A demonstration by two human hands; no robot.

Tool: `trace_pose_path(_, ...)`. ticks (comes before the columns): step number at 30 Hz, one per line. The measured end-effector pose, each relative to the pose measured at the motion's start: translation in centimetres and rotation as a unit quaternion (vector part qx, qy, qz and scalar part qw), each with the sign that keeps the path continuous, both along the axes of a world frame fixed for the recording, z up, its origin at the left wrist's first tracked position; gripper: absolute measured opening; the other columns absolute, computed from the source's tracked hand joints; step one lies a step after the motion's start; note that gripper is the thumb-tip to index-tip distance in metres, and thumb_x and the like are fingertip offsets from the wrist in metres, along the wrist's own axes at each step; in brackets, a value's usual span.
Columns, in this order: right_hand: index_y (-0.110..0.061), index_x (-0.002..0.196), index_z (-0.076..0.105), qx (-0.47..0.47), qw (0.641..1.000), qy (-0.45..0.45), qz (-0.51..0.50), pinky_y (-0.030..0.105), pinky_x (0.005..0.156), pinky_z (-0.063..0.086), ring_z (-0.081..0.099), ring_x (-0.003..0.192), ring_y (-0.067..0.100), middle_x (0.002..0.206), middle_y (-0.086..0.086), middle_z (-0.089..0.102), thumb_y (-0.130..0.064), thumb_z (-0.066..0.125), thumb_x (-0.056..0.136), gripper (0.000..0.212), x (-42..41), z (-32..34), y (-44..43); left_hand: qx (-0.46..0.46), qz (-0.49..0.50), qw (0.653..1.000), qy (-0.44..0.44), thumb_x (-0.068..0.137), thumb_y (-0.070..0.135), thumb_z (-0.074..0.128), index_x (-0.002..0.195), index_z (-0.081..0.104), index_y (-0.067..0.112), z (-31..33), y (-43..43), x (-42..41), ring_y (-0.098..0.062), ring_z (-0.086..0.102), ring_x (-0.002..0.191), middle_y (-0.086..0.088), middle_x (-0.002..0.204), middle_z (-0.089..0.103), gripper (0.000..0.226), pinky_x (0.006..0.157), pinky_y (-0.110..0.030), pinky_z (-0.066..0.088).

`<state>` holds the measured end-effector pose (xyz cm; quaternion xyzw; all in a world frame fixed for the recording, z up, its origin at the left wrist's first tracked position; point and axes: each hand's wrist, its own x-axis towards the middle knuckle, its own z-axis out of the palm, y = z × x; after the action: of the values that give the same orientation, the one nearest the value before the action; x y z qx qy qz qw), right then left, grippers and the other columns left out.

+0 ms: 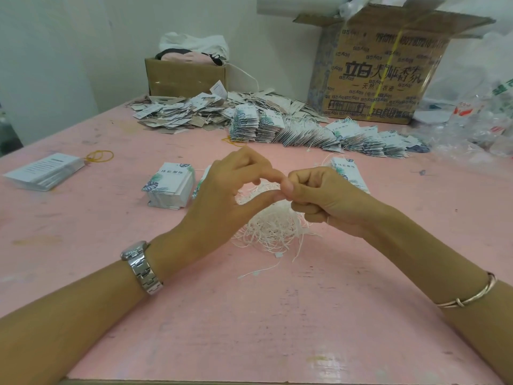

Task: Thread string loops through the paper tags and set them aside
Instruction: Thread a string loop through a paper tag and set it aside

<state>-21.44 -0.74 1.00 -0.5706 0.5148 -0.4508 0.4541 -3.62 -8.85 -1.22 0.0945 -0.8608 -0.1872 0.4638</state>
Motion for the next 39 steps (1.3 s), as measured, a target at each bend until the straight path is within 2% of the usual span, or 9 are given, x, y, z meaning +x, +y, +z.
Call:
trace_pose_path(5, -0.023, 0.060, 0.062, 0.007, 1.000, 0.007, 0.022, 0.014, 0.039, 0.019, 0.016, 0.045, 0.007, 0.052, -0.007, 0.025, -0.037, 0.071, 0.078, 0.024, -0.3, -0.2, 0.0, 0.004, 0.000, 1.000, -0.003, 0.085, 0.032, 0.071, 0.092, 0.073, 0.021, 0.0, 0.1, 0.2, -0.016, 0.056, 0.085, 0.008, 0.091, 0.060, 0.013, 0.082, -0.047, 0.042)
trace_pose_path(9, -0.016, 0.084, 0.074, 0.006, 1.000, -0.012, 0.011, 0.013, 0.039, 0.020, 0.019, 0.045, 0.006, 0.054, -0.010, 0.026, -0.034, 0.071, 0.081, 0.018, -0.4, 0.1, -0.2, 0.002, 0.033, 0.999, 0.006, 0.086, 0.026, 0.075, 0.089, 0.072, 0.018, 0.2, -0.1, 0.3, -0.014, 0.056, 0.084, 0.010, 0.090, 0.058, 0.009, 0.083, -0.049, 0.042)
trace_pose_path(16, -0.017, 0.076, 0.074, 0.001, 0.998, -0.050, -0.043, 0.012, 0.036, 0.020, 0.021, 0.043, 0.004, 0.051, -0.012, 0.032, -0.021, 0.072, 0.076, 0.005, -0.1, 0.0, -0.3, -0.051, 0.093, 0.994, -0.029, 0.086, 0.027, 0.075, 0.090, 0.073, 0.019, 1.0, -0.2, 0.8, -0.018, 0.057, 0.088, 0.005, 0.093, 0.062, 0.009, 0.082, -0.039, 0.036)
trace_pose_path(19, -0.014, 0.076, 0.072, -0.009, 0.995, -0.061, -0.082, 0.012, 0.035, 0.021, 0.023, 0.041, 0.003, 0.049, -0.013, 0.036, -0.020, 0.073, 0.071, 0.007, -0.4, 0.1, -0.4, -0.129, 0.206, 0.963, -0.114, 0.090, 0.039, 0.064, 0.098, 0.072, 0.028, 2.0, -1.1, 1.7, -0.019, 0.054, 0.100, 0.009, 0.102, 0.066, 0.016, 0.080, -0.032, 0.024)
trace_pose_path(22, -0.013, 0.076, 0.071, -0.014, 0.992, -0.067, -0.108, 0.012, 0.035, 0.022, 0.024, 0.041, 0.004, 0.049, -0.012, 0.034, -0.021, 0.073, 0.069, 0.011, -0.7, 0.1, -0.5, -0.135, 0.310, 0.915, -0.222, 0.088, 0.053, 0.058, 0.116, 0.068, 0.034, 3.0, -2.1, 2.7, -0.018, 0.047, 0.115, 0.012, 0.120, 0.065, 0.035, 0.086, -0.035, 0.021)
trace_pose_path(28, -0.016, 0.073, 0.073, -0.009, 0.993, -0.067, -0.100, 0.013, 0.035, 0.022, 0.023, 0.042, 0.004, 0.050, -0.011, 0.034, -0.022, 0.074, 0.070, 0.007, -0.7, -0.3, -0.7, -0.137, 0.345, 0.804, -0.464, 0.081, 0.070, 0.057, 0.124, 0.061, 0.040, 3.3, -2.9, 3.5, -0.014, 0.044, 0.119, 0.010, 0.124, 0.061, 0.053, 0.091, -0.033, 0.029)
trace_pose_path(31, -0.017, 0.074, 0.072, -0.004, 0.993, -0.059, -0.098, 0.013, 0.035, 0.022, 0.023, 0.042, 0.004, 0.050, -0.012, 0.035, -0.022, 0.074, 0.071, 0.006, -0.7, -0.5, -0.8, -0.161, 0.350, 0.784, -0.486, 0.085, 0.060, 0.062, 0.124, 0.062, 0.039, 3.1, -2.5, 3.2, -0.015, 0.046, 0.117, 0.007, 0.118, 0.062, 0.044, 0.090, -0.031, 0.029)
trace_pose_path(35, -0.014, 0.079, 0.069, 0.003, 0.994, -0.052, -0.096, 0.013, 0.036, 0.022, 0.024, 0.042, 0.004, 0.051, -0.013, 0.039, -0.021, 0.074, 0.072, 0.012, -0.8, -0.7, -0.8, -0.180, 0.373, 0.777, -0.473, 0.093, 0.042, 0.061, 0.114, 0.067, 0.037, 3.3, -2.2, 3.0, -0.017, 0.051, 0.100, 0.002, 0.107, 0.062, 0.023, 0.087, -0.030, 0.029)
trace_pose_path(39, -0.014, 0.078, 0.069, 0.005, 0.995, -0.040, -0.096, 0.013, 0.036, 0.022, 0.024, 0.043, 0.004, 0.054, -0.011, 0.038, -0.021, 0.074, 0.073, 0.010, -0.7, -0.8, -0.9, -0.181, 0.381, 0.776, -0.469, 0.094, 0.038, 0.059, 0.114, 0.068, 0.036, 3.4, -2.1, 2.8, -0.018, 0.038, 0.081, 0.002, 0.105, 0.064, 0.022, 0.082, -0.030, 0.026)
